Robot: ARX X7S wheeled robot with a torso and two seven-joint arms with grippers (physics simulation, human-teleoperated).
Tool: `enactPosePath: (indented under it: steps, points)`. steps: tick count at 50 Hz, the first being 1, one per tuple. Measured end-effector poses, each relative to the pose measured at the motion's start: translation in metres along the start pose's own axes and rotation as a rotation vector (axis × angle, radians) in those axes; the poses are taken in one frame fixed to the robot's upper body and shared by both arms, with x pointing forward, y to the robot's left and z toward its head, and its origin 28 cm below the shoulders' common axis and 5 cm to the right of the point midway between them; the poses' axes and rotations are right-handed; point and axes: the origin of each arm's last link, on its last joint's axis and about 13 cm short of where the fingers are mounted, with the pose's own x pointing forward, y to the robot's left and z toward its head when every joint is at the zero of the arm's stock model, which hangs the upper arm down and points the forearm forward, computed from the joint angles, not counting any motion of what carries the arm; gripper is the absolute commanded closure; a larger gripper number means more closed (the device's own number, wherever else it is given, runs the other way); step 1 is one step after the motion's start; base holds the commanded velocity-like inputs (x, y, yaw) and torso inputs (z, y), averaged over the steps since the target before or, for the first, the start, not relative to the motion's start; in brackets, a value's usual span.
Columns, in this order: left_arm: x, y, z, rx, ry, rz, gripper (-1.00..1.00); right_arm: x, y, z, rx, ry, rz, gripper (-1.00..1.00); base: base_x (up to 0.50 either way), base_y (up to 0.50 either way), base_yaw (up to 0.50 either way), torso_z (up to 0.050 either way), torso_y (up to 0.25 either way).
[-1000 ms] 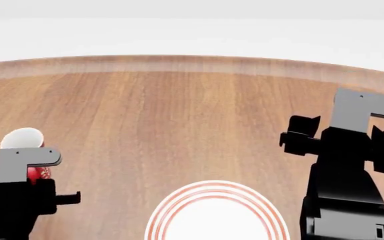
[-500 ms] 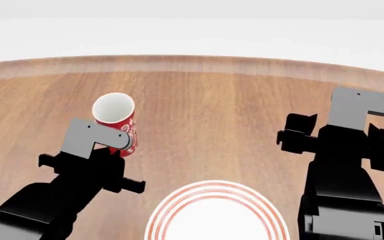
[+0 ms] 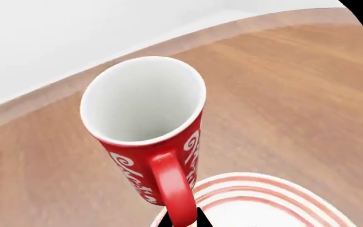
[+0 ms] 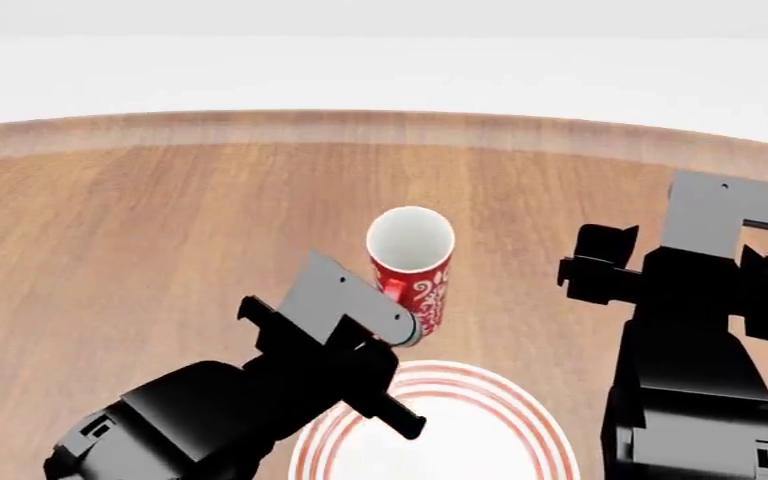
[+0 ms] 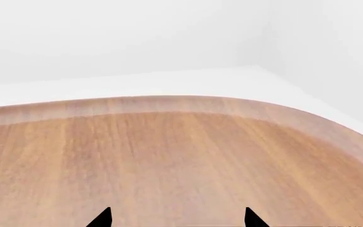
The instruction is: Pick up the red mug and put it on the plate
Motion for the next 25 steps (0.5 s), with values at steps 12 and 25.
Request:
enactPosePath:
  steps: [12, 25]
  points:
    - [0.004, -0.020, -0.002, 0.033, 0.012, -0.109, 1.00, 0.002, -0.001, -0.003, 0.005, 0.006, -0.001, -1.00, 0.00, 0.00, 0.00, 0.000, 0.000]
    - [0.004, -0.024, -0.009, 0.045, 0.052, -0.134, 1.00, 0.003, -0.001, -0.005, 0.005, 0.012, -0.004, -1.00, 0.00, 0.00, 0.00, 0.000, 0.000]
